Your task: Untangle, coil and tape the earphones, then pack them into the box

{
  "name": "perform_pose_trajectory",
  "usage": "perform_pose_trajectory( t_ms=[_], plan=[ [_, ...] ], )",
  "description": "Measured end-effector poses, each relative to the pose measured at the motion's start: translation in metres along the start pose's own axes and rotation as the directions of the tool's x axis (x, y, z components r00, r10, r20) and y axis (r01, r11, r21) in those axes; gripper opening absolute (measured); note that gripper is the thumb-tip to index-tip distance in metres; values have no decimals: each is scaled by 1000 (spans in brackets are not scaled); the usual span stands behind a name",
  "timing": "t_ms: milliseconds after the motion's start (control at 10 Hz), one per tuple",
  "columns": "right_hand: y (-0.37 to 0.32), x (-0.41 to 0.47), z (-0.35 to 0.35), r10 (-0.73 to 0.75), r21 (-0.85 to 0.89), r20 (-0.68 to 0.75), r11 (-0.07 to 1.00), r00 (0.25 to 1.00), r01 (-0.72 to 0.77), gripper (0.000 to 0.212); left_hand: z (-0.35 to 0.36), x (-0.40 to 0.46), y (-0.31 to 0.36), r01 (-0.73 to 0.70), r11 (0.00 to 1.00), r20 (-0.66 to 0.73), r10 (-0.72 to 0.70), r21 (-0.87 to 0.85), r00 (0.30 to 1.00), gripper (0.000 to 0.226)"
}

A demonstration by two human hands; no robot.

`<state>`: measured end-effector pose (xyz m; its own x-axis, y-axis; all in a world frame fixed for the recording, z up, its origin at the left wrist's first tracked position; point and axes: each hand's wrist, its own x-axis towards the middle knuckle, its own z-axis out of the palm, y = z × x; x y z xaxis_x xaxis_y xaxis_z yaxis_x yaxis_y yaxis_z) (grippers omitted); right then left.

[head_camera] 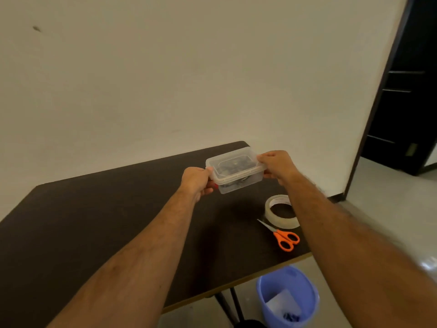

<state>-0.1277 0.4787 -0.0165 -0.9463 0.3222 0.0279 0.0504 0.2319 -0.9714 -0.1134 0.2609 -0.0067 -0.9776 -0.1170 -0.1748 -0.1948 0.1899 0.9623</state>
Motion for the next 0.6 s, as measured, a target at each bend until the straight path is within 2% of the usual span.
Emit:
perform_pose_trajectory(
  t_ms=[100, 300, 500, 600],
  plan=[
    [17, 16, -29, 28, -16, -44, 999, 999, -28, 12, 38, 10, 2, -7, 999, 39, 5, 41, 999, 19],
    [51, 35, -57, 13, -161, -97, 986, 995, -29, 18, 83, 28, -4, 29, 994, 60, -35, 101, 998, 18],
    [71, 33, -53, -6, -300, -87, 954, 996, -20, 25, 93, 34, -21, 97, 985, 69, -107, 139, 992, 20],
    [65, 27, -48, -8, -380, -141, 924, 990, -46, 32, 86, 32, -21, 71, 978, 11, -75, 197, 997, 27]
  ],
)
